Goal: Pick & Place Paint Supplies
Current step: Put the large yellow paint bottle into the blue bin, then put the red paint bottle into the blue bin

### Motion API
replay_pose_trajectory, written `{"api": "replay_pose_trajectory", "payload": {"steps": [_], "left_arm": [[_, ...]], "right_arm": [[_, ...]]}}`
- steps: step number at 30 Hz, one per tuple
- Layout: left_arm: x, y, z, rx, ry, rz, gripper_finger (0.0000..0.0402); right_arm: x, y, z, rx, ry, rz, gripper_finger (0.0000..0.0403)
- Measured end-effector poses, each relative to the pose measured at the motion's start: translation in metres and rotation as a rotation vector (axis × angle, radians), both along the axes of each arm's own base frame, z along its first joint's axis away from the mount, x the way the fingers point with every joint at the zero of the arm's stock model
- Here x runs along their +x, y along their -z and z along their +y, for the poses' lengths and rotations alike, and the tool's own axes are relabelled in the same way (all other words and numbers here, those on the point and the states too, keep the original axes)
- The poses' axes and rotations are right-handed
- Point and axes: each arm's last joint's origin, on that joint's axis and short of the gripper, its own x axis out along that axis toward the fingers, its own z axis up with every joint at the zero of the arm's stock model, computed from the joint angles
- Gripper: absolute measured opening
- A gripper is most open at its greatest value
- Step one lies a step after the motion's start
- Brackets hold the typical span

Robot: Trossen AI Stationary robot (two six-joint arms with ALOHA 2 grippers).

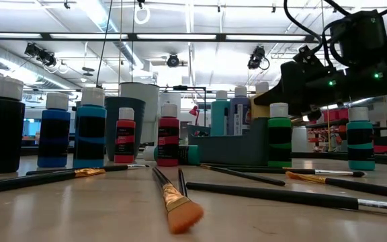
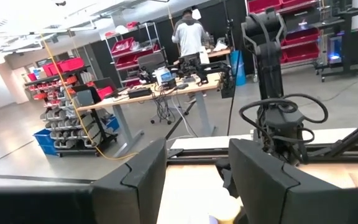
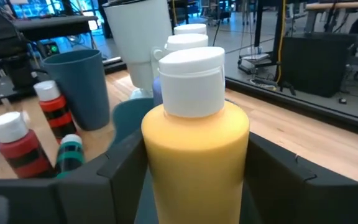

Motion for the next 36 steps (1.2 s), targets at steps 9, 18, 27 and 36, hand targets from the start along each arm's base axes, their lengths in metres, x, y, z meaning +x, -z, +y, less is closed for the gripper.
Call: {"api": "replay_pose_trajectory", "payload": {"steps": [9, 18, 27, 36], "left_arm": [[0.000, 0.007, 0.000, -0.009, 0.004, 0.064, 0.0182], [0.000, 0.011, 0.000, -0.043, 0.004, 0.097, 0.0182], [0.001, 0.024, -0.004, -0.114, 0.144, 0.207, 0.0182], [0.017, 0.052, -0.008, -0.254, 0.209, 0.322, 0.0182]], "right_arm": [[0.000, -0.011, 0.000, -0.108, 0.009, -0.024, 0.0273], [-0.009, -0.048, 0.014, -0.236, -0.045, -0.120, 0.0272], [-0.034, -0.092, 0.039, -0.302, -0.181, -0.313, 0.0263], [-0.042, -0.102, 0.050, -0.335, -0.374, -0.399, 0.0263]]}}
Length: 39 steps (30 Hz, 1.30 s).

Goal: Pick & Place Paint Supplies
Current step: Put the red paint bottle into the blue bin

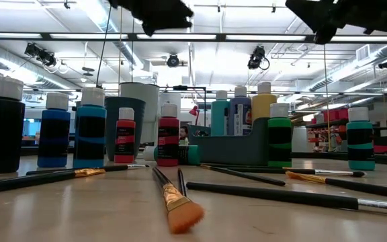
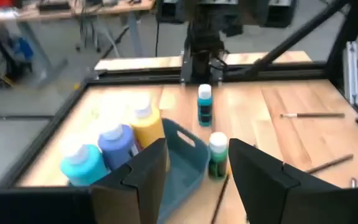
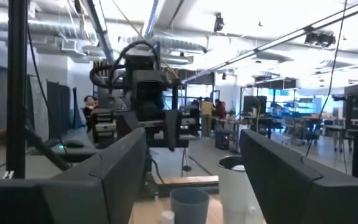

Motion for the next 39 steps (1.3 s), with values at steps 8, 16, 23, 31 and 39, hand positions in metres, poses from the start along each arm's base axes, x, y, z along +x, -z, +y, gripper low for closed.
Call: {"api": "replay_pose_trajectory", "payload": {"steps": [8, 16, 23, 31, 39], "left_arm": [[0.023, 0.056, 0.000, -0.080, -0.112, 0.236, 0.0182], [0.029, 0.085, -0.002, -0.118, -0.116, 0.375, 0.0182], [0.025, 0.088, -0.001, -0.120, -0.155, 0.414, 0.0182], [0.025, 0.089, -0.001, -0.126, -0.151, 0.414, 0.0182], [0.024, 0.090, -0.003, -0.167, -0.113, 0.434, 0.0182]], "right_arm": [[0.003, 0.005, 0.001, 0.061, -0.054, 0.028, 0.0263], [0.004, 0.008, 0.003, 0.118, -0.120, 0.051, 0.0263], [0.005, 0.011, 0.004, 0.104, -0.135, 0.074, 0.0263], [0.005, 0.011, 0.004, 0.103, -0.134, 0.077, 0.0263], [0.005, 0.011, 0.004, 0.103, -0.134, 0.077, 0.0263]]}}
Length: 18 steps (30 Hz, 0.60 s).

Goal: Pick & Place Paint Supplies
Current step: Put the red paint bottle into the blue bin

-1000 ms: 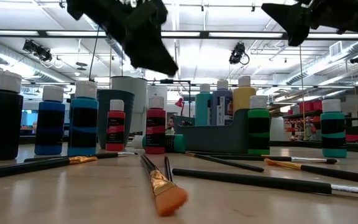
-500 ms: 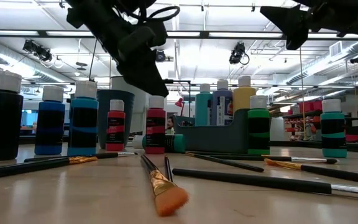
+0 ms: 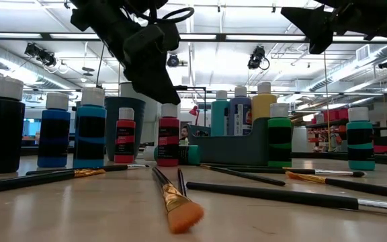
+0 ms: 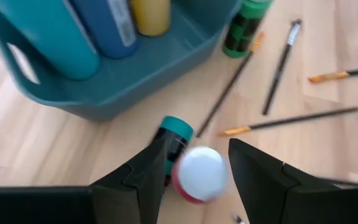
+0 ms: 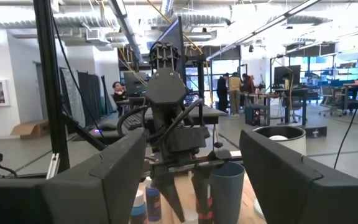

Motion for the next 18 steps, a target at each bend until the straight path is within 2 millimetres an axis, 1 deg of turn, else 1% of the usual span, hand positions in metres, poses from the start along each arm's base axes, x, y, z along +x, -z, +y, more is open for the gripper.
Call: {"api": "replay_pose_trajectory", "payload": {"steps": [6, 11, 18], "left_arm": [[-0.0006, 0.0007, -0.0006, -0.020, 0.011, 0.009, 0.0182], [-0.0052, 0.0047, -0.0002, -0.004, 0.017, 0.072, 0.0182], [-0.0040, 0.0036, 0.0005, 0.014, 0.004, 0.055, 0.0174]], "right_arm": [[0.0000, 0.0001, 0.0000, -0.001, 0.000, 0.001, 0.0263], [0.0000, 0.0001, 0.0000, -0.001, 0.000, 0.001, 0.0263], [0.0001, 0.0001, 0.0000, -0.001, 0.001, 0.002, 0.0263]]}}
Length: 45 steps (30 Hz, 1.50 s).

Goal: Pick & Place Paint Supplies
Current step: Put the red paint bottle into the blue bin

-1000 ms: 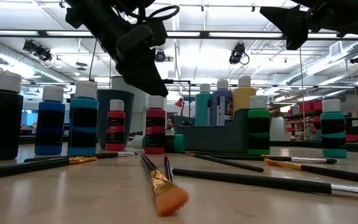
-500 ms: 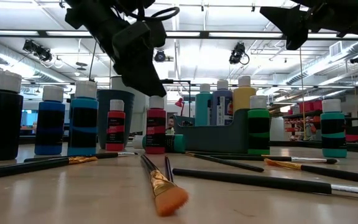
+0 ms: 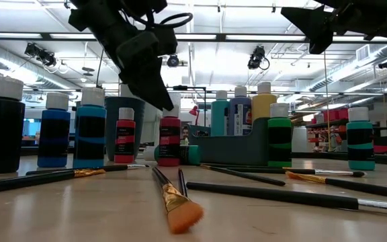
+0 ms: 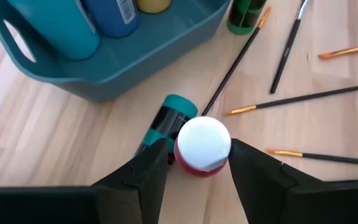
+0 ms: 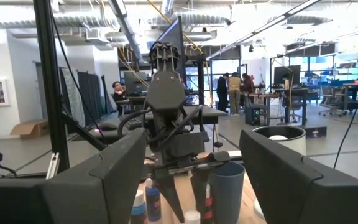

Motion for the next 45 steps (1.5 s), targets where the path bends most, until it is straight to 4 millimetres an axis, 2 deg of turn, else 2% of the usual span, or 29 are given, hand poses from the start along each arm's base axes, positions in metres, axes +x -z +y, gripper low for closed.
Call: {"api": "replay_pose_trajectory", "payload": {"steps": [18, 28, 33, 37, 40, 45], "left_arm": [[0.001, 0.004, -0.001, -0.028, 0.004, -0.065, 0.0124], [0.024, -0.038, 0.002, 0.058, -0.012, -0.274, 0.0123], [0.029, -0.052, 0.019, 0.142, -0.108, -0.307, 0.0127], [0.029, -0.051, 0.042, 0.144, -0.182, -0.305, 0.0124], [0.034, -0.042, 0.056, 0.137, -0.218, -0.299, 0.0127], [0.046, -0.015, 0.072, 0.084, -0.182, -0.246, 0.0124]], "right_arm": [[0.000, 0.000, 0.000, -0.001, 0.001, 0.000, 0.0263], [0.000, 0.000, 0.000, -0.004, 0.002, -0.001, 0.0263], [0.000, 0.000, 0.000, -0.002, 0.002, -0.001, 0.0263], [0.000, 0.000, 0.000, 0.000, 0.001, -0.002, 0.0263], [0.000, 0.000, 0.000, 0.000, 0.001, -0.002, 0.0263], [0.000, 0.000, 0.000, -0.001, 0.002, 0.000, 0.0263]]}}
